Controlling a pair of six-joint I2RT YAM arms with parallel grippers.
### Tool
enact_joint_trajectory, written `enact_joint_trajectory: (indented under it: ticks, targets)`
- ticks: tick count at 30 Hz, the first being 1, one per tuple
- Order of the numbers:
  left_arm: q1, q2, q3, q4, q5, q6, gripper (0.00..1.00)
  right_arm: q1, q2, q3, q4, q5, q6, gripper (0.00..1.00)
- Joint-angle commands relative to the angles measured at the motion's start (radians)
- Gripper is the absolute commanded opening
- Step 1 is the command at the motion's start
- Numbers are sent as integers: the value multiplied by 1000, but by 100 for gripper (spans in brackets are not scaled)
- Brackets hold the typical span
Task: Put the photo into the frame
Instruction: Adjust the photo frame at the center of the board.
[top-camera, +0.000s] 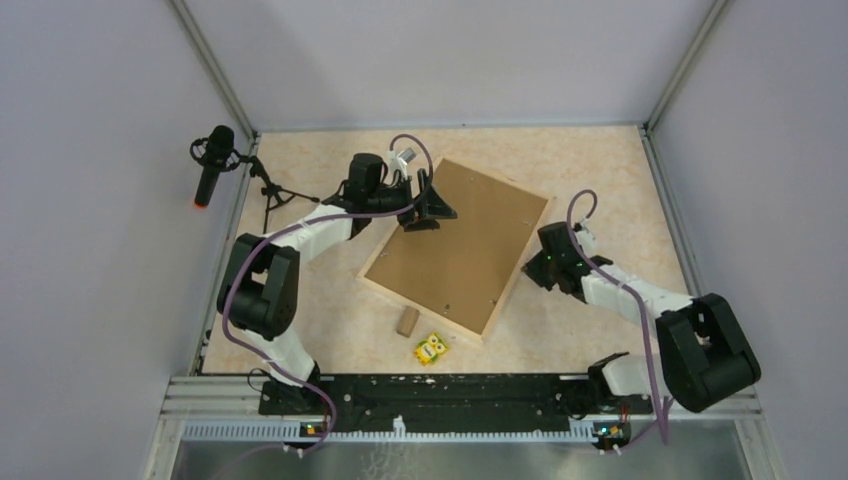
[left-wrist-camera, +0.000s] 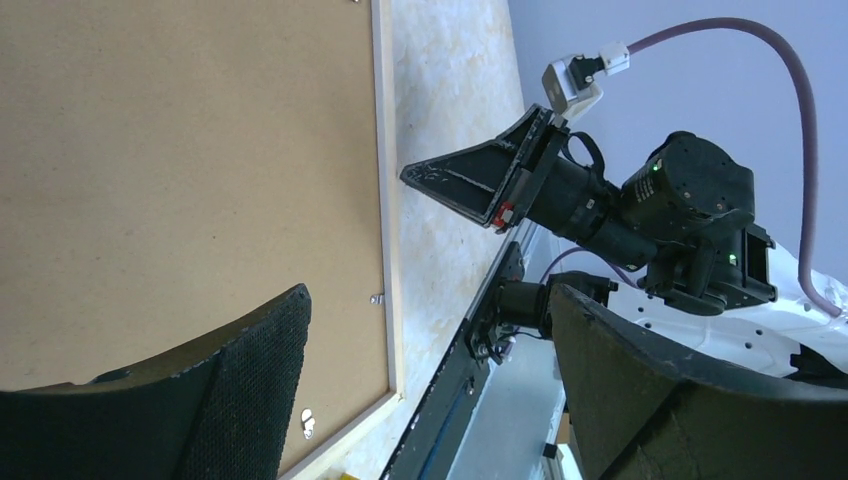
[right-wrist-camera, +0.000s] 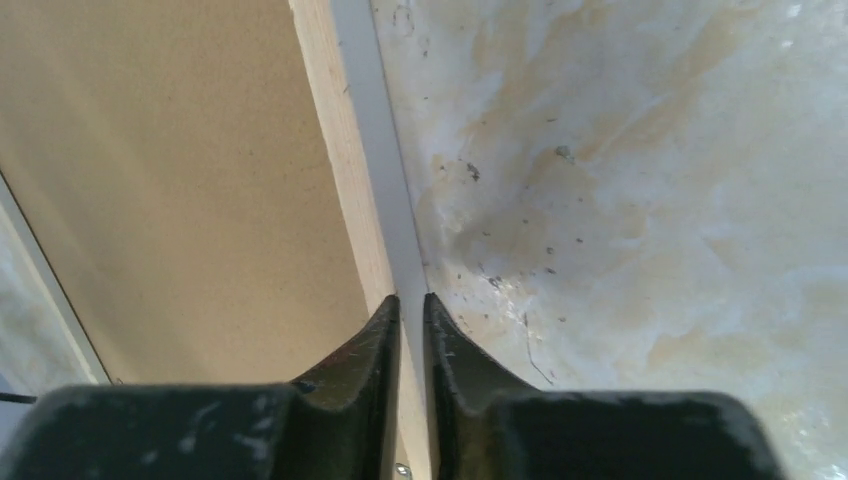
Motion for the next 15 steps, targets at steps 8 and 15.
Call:
enact_joint_trajectory:
  ticks: [8,15]
  targets:
    - [-21,-118,-29,137,87,-86,93,-83,-94,179,-80,4,-544,75]
    - [-29,-126,-44,156,93,-107,93,-204,188,405,-122,-138,-674,77]
